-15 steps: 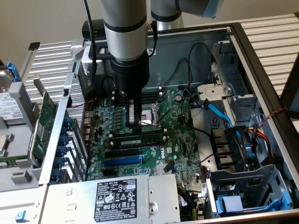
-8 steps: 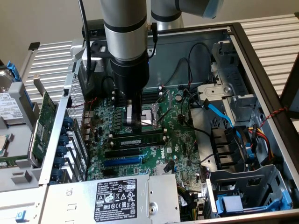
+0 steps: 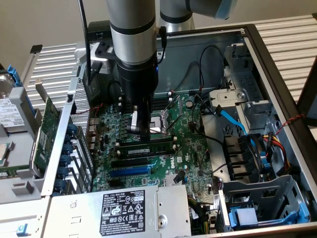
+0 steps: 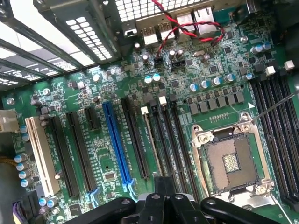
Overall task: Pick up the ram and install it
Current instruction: 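Press down the ram until it locks into place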
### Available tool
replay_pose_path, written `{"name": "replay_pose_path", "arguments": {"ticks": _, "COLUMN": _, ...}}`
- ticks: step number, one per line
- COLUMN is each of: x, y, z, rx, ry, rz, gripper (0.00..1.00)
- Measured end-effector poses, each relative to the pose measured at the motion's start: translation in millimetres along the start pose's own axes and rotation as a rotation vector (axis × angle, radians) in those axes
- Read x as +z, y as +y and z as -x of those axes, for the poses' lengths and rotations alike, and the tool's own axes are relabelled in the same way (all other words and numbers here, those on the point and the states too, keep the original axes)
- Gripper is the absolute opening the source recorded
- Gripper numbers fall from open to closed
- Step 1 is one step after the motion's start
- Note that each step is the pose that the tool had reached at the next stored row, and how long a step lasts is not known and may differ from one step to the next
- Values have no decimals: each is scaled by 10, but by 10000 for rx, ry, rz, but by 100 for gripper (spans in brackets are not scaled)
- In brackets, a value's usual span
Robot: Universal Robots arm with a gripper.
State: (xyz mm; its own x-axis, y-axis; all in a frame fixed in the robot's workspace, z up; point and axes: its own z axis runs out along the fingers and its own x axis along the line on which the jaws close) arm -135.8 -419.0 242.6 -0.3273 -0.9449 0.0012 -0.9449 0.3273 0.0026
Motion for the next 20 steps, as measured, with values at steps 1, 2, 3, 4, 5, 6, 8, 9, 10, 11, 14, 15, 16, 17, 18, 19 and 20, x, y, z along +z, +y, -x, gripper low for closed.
{"name": "replay_pose_path", "arguments": {"ticks": 1, "x": 0, "y": 0, "z": 0, "rx": 146, "ry": 0, "rz": 0, "gripper": 11}}
{"name": "replay_pose_path", "arguments": {"ticks": 2, "x": 0, "y": 0, "z": 0, "rx": 293, "ry": -1, "rz": 0, "gripper": 11}}
{"name": "replay_pose_path", "arguments": {"ticks": 3, "x": 0, "y": 0, "z": 0, "rx": 437, "ry": -1, "rz": 1, "gripper": 11}}
{"name": "replay_pose_path", "arguments": {"ticks": 4, "x": 0, "y": 0, "z": 0, "rx": 579, "ry": -3, "rz": 1, "gripper": 11}}
{"name": "replay_pose_path", "arguments": {"ticks": 5, "x": 0, "y": 0, "z": 0, "rx": 723, "ry": -3, "rz": 1, "gripper": 11}}
{"name": "replay_pose_path", "arguments": {"ticks": 6, "x": 0, "y": 0, "z": 0, "rx": 868, "ry": -4, "rz": 1, "gripper": 11}}
{"name": "replay_pose_path", "arguments": {"ticks": 8, "x": 0, "y": 0, "z": 0, "rx": 1157, "ry": -5, "rz": 2, "gripper": 11}}
{"name": "replay_pose_path", "arguments": {"ticks": 9, "x": 0, "y": 0, "z": 0, "rx": 1310, "ry": -5, "rz": 2, "gripper": 11}}
{"name": "replay_pose_path", "arguments": {"ticks": 10, "x": 0, "y": 0, "z": 0, "rx": 1460, "ry": -5, "rz": 2, "gripper": 11}}
{"name": "replay_pose_path", "arguments": {"ticks": 11, "x": 0, "y": 0, "z": 0, "rx": 1602, "ry": -6, "rz": 2, "gripper": 11}}
{"name": "replay_pose_path", "arguments": {"ticks": 14, "x": 0, "y": 0, "z": 0, "rx": 2043, "ry": -6, "rz": 3, "gripper": 11}}
{"name": "replay_pose_path", "arguments": {"ticks": 15, "x": 0, "y": 0, "z": 0, "rx": 2184, "ry": -7, "rz": 3, "gripper": 11}}
{"name": "replay_pose_path", "arguments": {"ticks": 16, "x": 0, "y": 0, "z": 0, "rx": 2323, "ry": -7, "rz": 3, "gripper": 11}}
{"name": "replay_pose_path", "arguments": {"ticks": 17, "x": 0, "y": 0, "z": 0, "rx": 2456, "ry": -7, "rz": 4, "gripper": 11}}
{"name": "replay_pose_path", "arguments": {"ticks": 18, "x": 0, "y": 0, "z": 0, "rx": 2592, "ry": -8, "rz": 4, "gripper": 11}}
{"name": "replay_pose_path", "arguments": {"ticks": 19, "x": 0, "y": 0, "z": 0, "rx": 2720, "ry": -8, "rz": 4, "gripper": 11}}
{"name": "replay_pose_path", "arguments": {"ticks": 20, "x": 0, "y": 0, "z": 0, "rx": 2849, "ry": -7, "rz": 5, "gripper": 11}}
